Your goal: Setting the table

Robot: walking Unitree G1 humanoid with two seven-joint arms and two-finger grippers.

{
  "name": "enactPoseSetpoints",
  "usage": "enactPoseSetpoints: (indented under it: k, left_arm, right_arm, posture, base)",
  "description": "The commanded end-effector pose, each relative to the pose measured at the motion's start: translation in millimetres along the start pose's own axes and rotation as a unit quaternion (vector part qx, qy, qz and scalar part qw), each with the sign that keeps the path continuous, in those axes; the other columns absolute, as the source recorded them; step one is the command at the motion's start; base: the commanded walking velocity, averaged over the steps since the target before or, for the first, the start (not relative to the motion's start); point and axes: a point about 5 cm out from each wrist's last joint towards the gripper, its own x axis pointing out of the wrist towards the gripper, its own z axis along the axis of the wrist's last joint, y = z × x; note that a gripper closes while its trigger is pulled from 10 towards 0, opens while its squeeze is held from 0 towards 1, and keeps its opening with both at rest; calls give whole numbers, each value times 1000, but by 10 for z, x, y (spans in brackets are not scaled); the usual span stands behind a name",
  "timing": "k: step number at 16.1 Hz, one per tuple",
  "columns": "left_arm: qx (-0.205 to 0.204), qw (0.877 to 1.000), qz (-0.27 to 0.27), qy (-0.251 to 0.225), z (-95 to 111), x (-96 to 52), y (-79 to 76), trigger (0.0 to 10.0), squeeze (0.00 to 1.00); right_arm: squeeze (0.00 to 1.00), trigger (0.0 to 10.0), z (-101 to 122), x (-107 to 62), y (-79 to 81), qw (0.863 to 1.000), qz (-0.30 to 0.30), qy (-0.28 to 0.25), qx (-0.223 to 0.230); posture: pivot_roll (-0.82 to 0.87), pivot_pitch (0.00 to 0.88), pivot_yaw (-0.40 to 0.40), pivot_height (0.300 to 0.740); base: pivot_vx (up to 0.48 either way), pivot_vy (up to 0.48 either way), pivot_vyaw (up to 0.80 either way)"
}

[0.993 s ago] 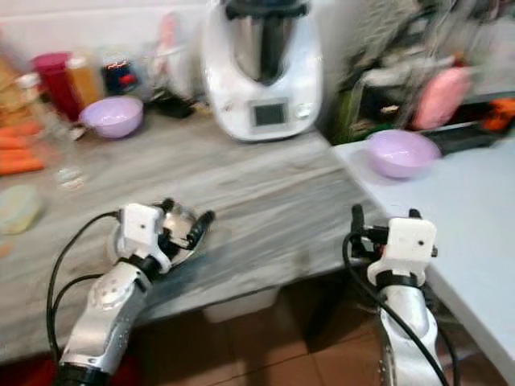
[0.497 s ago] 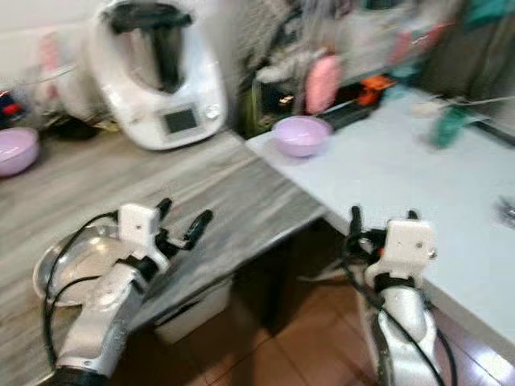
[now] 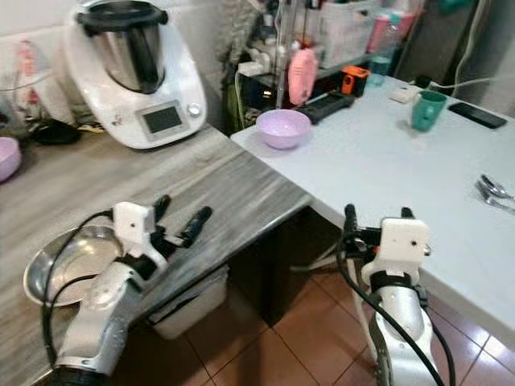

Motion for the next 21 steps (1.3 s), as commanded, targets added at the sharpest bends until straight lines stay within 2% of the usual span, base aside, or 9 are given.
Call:
enactPoseSetpoints:
  k: [1,11,21]
  left_arm:
    - [5,1000,2,-7,55,-10,43,10000,0]
    - [6,1000,-3,-3,35,-17,36,10000,0]
    - [3,1000,7,7,18,-31,23,10000,0]
  right_arm:
    - [0,10000,79,18,18,1000,6,-18,0]
    - [0,10000,66,22,37,1000,11,-17,-3]
    - [0,10000,52,14,45,1000,14,-15,-7]
  posture:
    - [-76,0,11,740]
    - [-76,0,11,740]
    - [-72,0,9,740]
  base:
    - [0,244,0]
    - [0,249,0]
    - [0,0,0]
